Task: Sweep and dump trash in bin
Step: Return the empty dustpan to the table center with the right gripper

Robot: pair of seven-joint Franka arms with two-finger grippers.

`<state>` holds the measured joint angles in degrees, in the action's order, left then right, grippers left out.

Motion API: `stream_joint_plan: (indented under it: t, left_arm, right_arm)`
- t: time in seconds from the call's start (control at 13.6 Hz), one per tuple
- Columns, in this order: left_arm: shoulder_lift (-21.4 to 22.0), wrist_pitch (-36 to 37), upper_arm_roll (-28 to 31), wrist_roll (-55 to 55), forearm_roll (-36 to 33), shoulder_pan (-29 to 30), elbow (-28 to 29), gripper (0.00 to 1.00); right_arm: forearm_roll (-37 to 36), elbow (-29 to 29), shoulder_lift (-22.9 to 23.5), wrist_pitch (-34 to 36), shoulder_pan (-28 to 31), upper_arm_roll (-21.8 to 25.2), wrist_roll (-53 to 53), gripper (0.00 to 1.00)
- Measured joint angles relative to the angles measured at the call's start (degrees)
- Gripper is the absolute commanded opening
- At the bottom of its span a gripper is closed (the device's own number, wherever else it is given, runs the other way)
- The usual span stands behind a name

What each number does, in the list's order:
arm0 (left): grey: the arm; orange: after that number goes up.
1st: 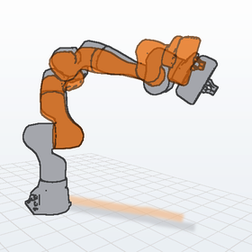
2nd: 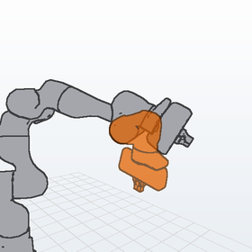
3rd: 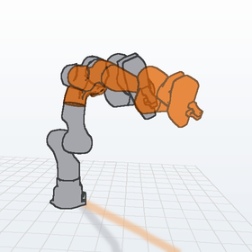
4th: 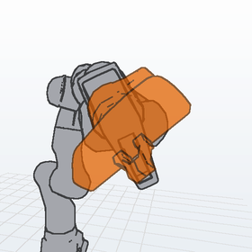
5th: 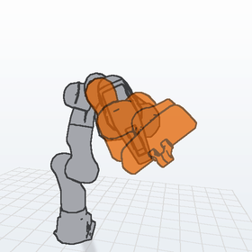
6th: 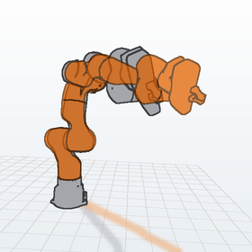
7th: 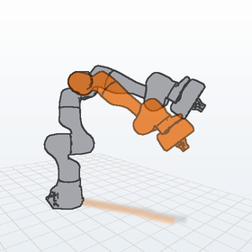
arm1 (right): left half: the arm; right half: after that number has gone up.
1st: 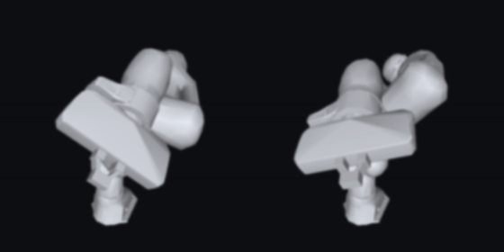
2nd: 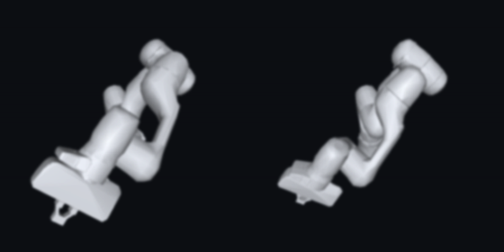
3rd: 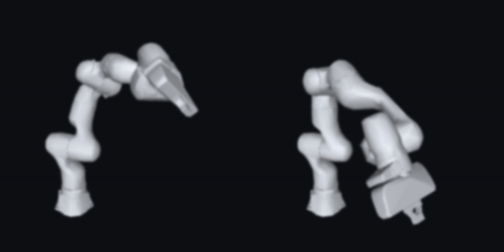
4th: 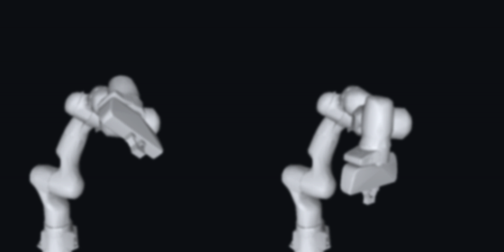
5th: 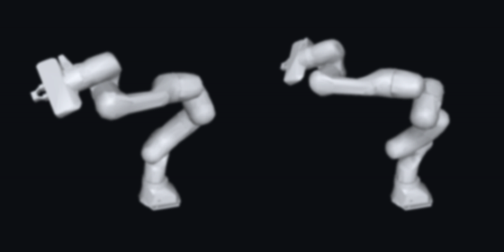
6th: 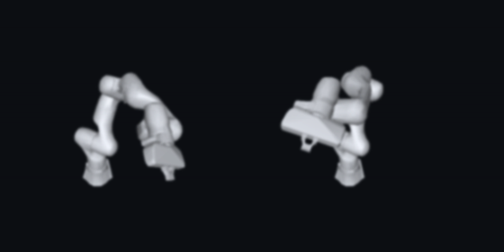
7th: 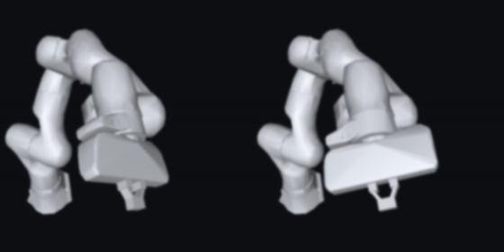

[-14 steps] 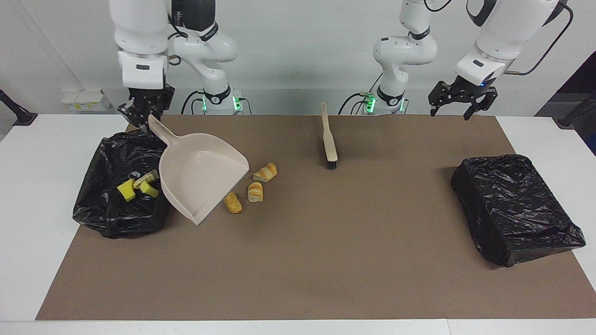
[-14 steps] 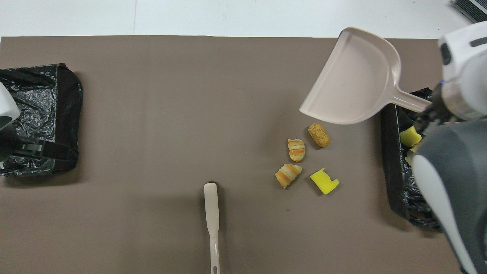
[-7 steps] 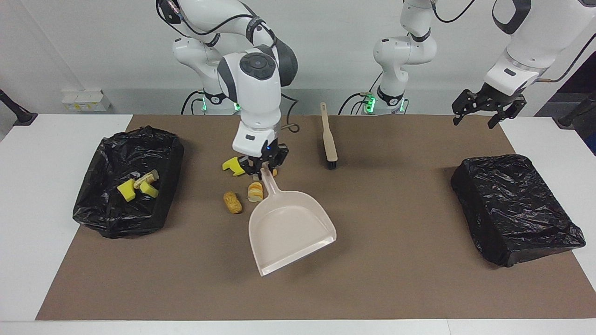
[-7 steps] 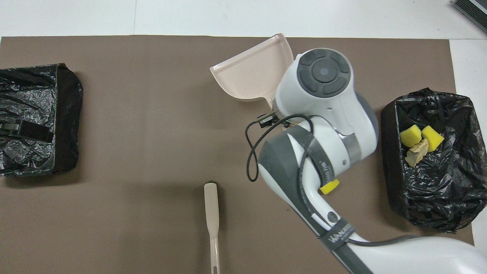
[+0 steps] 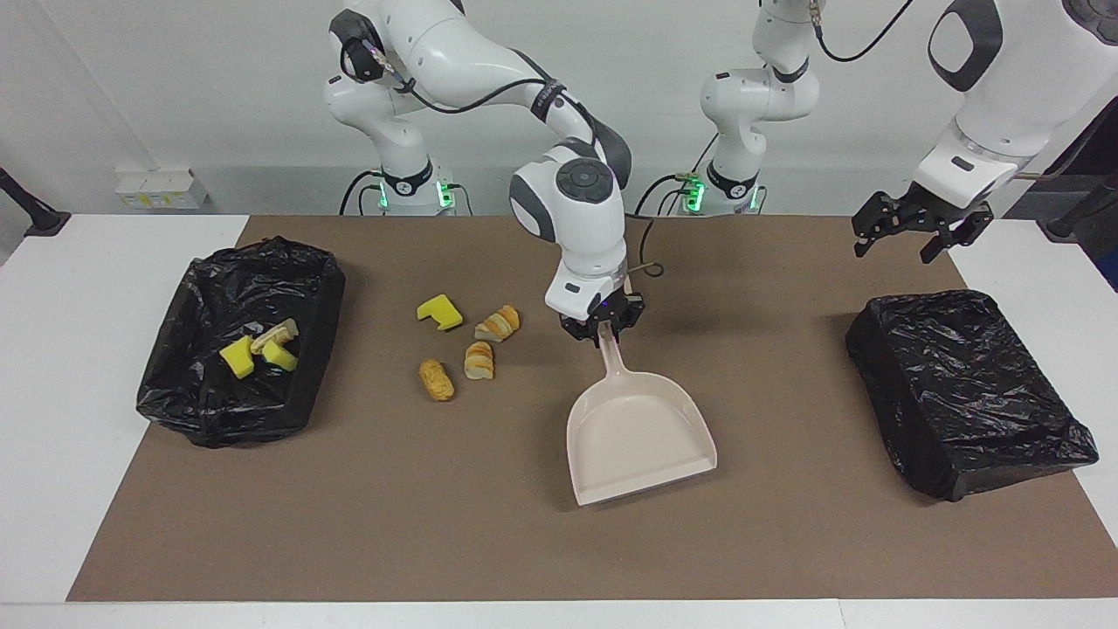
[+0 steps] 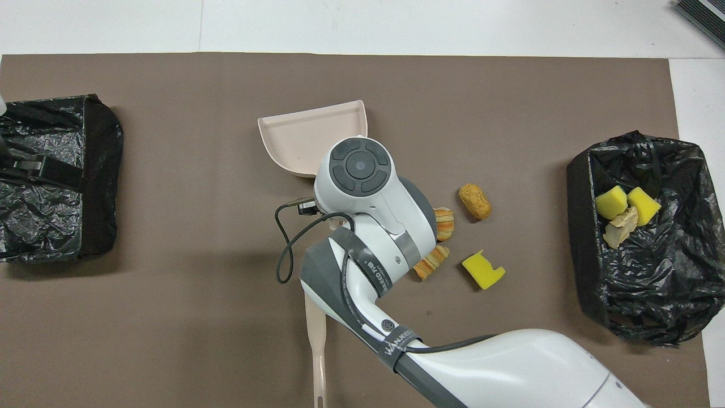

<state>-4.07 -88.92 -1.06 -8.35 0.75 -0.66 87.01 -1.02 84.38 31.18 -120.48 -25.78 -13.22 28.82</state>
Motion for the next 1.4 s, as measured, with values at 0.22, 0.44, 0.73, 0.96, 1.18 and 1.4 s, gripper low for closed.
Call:
stream_joint_plan:
  t: [0.22, 0.44, 0.73, 0.96, 1.18, 1.4]
  left_arm:
    - [-0.69, -1.51, -0.02, 0.0, 0.0, 0.0, -0.08, 1.0]
    - [-0.68, -1.53, -0.03, 0.0, 0.0, 0.0, -0.13, 1.0]
    - [-0.68, -1.53, -0.03, 0.0, 0.0, 0.0, -0.13, 1.0]
    - [-0.68, -1.53, -0.03, 0.0, 0.0, 0.0, -0.13, 1.0]
    - [-0.68, -1.52, -0.03, 0.0, 0.0, 0.0, -0.13, 1.0]
    - [-0.68, -1.46, -0.03, 0.0, 0.0, 0.0, -0.13, 1.0]
  right_arm:
    - [0.0, -0.21, 0.73, -0.89, 0.06, 0.33, 0.16, 0.0]
    - [0.0, -0.01, 0.9, -1.12, 0.66, 0.35, 0.16, 0.0]
    - [0.0, 0.58, 1.77, -1.15, 0.52, 0.34, 0.16, 0.63]
    - [-0.57, 0.63, 1.77, -1.16, 0.5, 0.33, -0.15, 1.0]
    - [-1.27, 0.34, 1.28, -1.16, 0.76, 0.36, -0.16, 1.0]
    - [-1.27, -0.19, -4.15, 5.18, 2.39, 0.39, -0.13, 1.0]
